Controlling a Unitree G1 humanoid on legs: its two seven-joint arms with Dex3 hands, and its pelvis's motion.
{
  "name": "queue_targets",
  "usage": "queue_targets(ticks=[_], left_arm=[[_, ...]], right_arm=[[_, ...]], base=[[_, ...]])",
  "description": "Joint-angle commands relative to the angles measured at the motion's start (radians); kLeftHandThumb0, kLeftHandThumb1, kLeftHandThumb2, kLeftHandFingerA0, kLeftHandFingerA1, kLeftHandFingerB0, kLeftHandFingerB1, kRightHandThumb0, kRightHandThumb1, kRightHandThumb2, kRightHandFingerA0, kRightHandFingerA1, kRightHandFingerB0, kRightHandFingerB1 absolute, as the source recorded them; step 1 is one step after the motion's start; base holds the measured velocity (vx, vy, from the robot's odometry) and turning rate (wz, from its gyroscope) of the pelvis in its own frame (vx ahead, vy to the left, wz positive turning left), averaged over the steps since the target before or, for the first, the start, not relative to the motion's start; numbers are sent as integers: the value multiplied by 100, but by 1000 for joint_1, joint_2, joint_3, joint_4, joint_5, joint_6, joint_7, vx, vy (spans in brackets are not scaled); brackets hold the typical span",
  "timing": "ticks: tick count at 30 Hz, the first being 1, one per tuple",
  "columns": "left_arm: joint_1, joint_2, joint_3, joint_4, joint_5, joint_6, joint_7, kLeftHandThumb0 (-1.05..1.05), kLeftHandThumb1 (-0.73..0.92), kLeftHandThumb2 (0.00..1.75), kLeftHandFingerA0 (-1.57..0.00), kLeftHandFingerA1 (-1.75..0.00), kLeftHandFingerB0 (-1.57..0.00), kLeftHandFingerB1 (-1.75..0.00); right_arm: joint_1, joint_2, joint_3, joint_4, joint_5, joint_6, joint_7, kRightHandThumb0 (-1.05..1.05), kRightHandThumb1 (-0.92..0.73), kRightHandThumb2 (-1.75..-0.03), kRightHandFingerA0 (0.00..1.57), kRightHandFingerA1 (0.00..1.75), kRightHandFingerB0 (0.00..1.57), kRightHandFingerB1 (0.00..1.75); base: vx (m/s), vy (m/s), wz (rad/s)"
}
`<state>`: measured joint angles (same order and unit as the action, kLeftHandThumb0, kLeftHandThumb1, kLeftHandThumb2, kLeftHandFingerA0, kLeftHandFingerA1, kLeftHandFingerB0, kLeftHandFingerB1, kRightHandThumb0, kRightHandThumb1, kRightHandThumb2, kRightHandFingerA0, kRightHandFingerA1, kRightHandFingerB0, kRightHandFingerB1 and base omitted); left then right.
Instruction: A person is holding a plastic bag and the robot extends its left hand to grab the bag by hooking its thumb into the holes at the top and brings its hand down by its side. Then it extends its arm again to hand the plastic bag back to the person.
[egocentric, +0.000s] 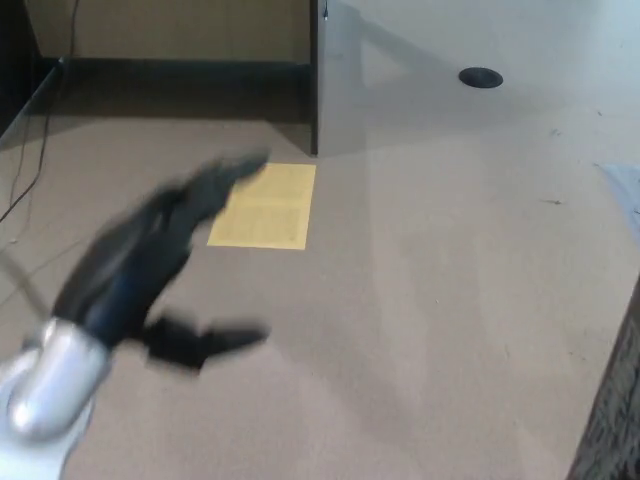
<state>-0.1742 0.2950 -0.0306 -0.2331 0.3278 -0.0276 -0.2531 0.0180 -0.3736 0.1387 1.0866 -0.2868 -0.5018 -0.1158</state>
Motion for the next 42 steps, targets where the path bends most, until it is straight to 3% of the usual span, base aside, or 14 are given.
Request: queue_targets(ticks=[1, 2, 3, 10, 11, 12, 21, 22, 29, 37, 38, 39, 40, 42], left_arm=[[457, -57, 158, 327, -134, -538, 203, -53, 45, 54, -21, -30, -19, -28], [466, -54, 161, 370, -125, -562, 214, -53, 45, 54, -21, -30, -19, -28], [476, -41, 163, 470, -92, -597, 260, -28, 26, 85, -7, -51, -6, -49], [449, 10, 152, 800, 8, -614, 422, -27, 26, 86, -11, -53, -10, -50], [447, 14, 150, 818, 13, -618, 430, -27, 26, 86, -11, -53, -10, -50], [443, 21, 143, 855, 28, -624, 453, -56, 50, 55, -27, -32, -25, -29], [368, 64, 98, 1122, 34, -615, 483, -55, 50, 55, -31, -33, -27, -29], [359, 66, 100, 1130, 16, -601, 451, -62, 43, 74, -27, -43, -21, -39], [311, 81, 73, 1211, 2, -608, 412, -54, 54, 56, -34, -36, -29, -30], [270, 91, 37, 1293, 1, -637, 437, -54, 54, 56, -34, -35, -32, -31], [266, 92, 36, 1302, -7, -648, 433, -55, 40, 78, -31, -50, -20, -42], [264, 92, 35, 1307, -10, -653, 432, -55, 40, 78, -31, -50, -20, -42], [264, 94, 27, 1312, -3, -660, 438, -56, 54, 56, -35, -34, -32, -30], [261, 96, 22, 1321, -5, -668, 439, -53, 54, 56, -35, -34, -32, -31]], right_arm=[[-12, -25, -18, -14, 7, 13, -4, -29, -69, -61, 78, 50, 60, 43], [-11, -24, -18, -18, 8, 20, -2, -29, -69, -61, 78, 50, 60, 43], [-14, -26, -14, -15, 1, 23, -7, -30, -69, -61, 79, 51, 60, 43], [-25, -20, -20, 5, 9, 13, -8, -30, -68, -61, 78, 51, 61, 44], [-24, -20, -19, 6, 9, 11, -9, -30, -68, -61, 78, 51, 61, 44], [-24, -19, -18, 7, 8, 12, -11, -29, -68, -61, 80, 52, 61, 44], [-37, -11, -21, 16, 14, 13, -6, -30, -68, -61, 80, 54, 63, 45], [-37, -12, -19, 17, 8, 10, -18, -29, -67, -60, 82, 54, 64, 45], [-43, -11, -18, 22, 8, 16, -13, -31, -69, -61, 79, 52, 61, 44], [-50, -12, -16, 25, 0, 19, -17, -31, -69, -61, 81, 53, 63, 45], [-54, -9, -15, 32, -2, 21, -21, -30, -68, -61, 82, 53, 64, 45], [-56, -8, -15, 36, -2, 21, -23, -30, -68, -61, 82, 53, 64, 45], [-50, -14, -10, 32, -9, 15, -27, -30, -69, -61, 81, 53, 63, 45], [-50, -14, -9, 34, -10, 10, -27, -30, -69, -61, 81, 53, 63, 45]], base=[[0, 0, 0], [0, 0, 0], [0, 0, 0], [0, 0, 0], [0, 0, 0], [0, 0, 0], [0, 0, 0], [0, 0, 0], [0, 0, 0], [0, 0, 0], [0, 0, 0], [0, 0, 0], [0, 0, 0], [0, 0, 0]])
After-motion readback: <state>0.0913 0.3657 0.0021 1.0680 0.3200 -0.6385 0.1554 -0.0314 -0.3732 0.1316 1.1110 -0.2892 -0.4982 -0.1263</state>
